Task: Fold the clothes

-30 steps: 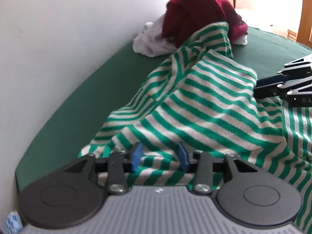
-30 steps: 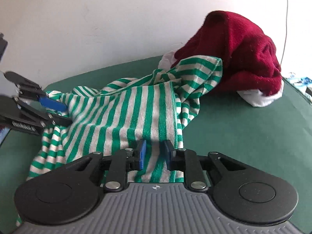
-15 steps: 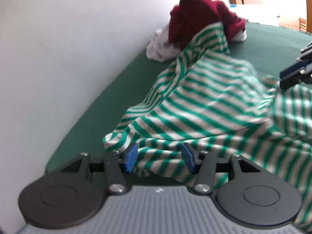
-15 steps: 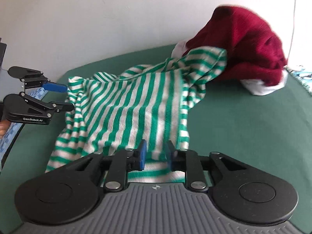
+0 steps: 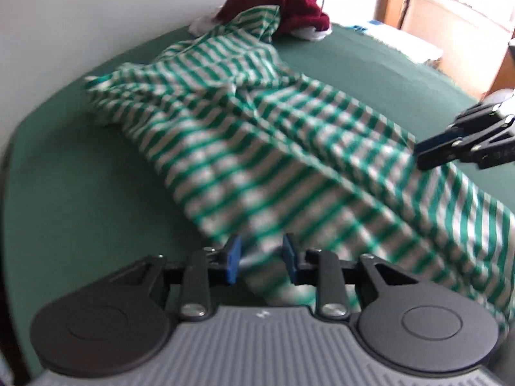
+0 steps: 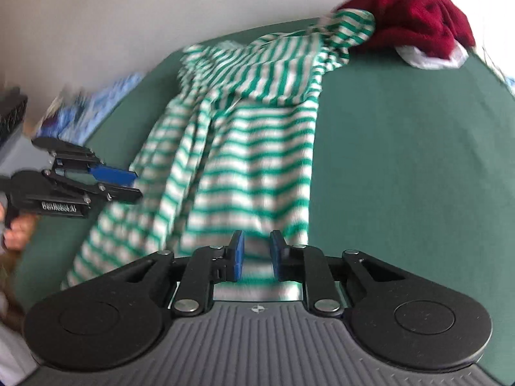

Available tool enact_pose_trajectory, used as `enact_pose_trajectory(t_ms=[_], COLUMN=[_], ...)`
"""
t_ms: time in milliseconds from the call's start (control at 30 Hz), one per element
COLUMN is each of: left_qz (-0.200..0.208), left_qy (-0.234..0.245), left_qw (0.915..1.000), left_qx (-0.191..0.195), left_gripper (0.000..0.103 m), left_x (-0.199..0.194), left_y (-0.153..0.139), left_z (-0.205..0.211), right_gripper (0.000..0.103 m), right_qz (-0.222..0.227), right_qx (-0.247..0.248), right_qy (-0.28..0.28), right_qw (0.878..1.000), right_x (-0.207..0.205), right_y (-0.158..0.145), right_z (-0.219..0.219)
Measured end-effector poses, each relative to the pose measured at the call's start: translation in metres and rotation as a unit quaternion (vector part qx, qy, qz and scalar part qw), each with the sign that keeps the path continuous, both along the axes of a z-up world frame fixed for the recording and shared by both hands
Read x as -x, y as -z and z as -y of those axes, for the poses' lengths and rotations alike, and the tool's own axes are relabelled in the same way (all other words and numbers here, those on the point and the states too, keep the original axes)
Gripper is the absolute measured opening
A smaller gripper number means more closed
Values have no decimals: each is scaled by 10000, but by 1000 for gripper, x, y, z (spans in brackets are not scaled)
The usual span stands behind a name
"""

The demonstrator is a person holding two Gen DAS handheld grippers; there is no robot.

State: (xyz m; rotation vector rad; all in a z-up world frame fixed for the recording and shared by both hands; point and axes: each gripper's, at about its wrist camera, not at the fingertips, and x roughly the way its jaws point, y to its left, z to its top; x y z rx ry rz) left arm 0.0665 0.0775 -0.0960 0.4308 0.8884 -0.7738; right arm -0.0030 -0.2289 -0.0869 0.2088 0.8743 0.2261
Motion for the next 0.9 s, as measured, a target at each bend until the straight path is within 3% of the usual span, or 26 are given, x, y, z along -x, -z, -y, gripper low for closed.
enact_pose_trajectory(t_ms=[167,300,367,533,733,900], left_qz=[3,18,76,100,162,35], left_qy=[-640,-885,-927,-1154,-1431,-1704], left_qw=[9975,9952,9946,9922,9891,9853], left_qx=[-292,-413,-454,-459,-302,116], left_gripper=[30,37,45,45,46,47], left_x=[50,94,119,165,189,195], left_y=[-7,-12,-12,-14,-12,-6], left_z=[-15,-13,-10,-10,-11,-18], right_gripper=[38,36,27,27,27,28], right_qz=[92,507,652,1026,849,1063], right_qx=[363,568,702,1071,679,803], right_qy=[-666,-1212,-1470,-1832,-1612,-1477], right_qw=[9971,9897,9845,9718,9809,9800], right_x=[39,81,99,130,128,146], right_y=[0,-1,4,13,14,18], right_z=[-2,-8,-12,-12,-2,-6])
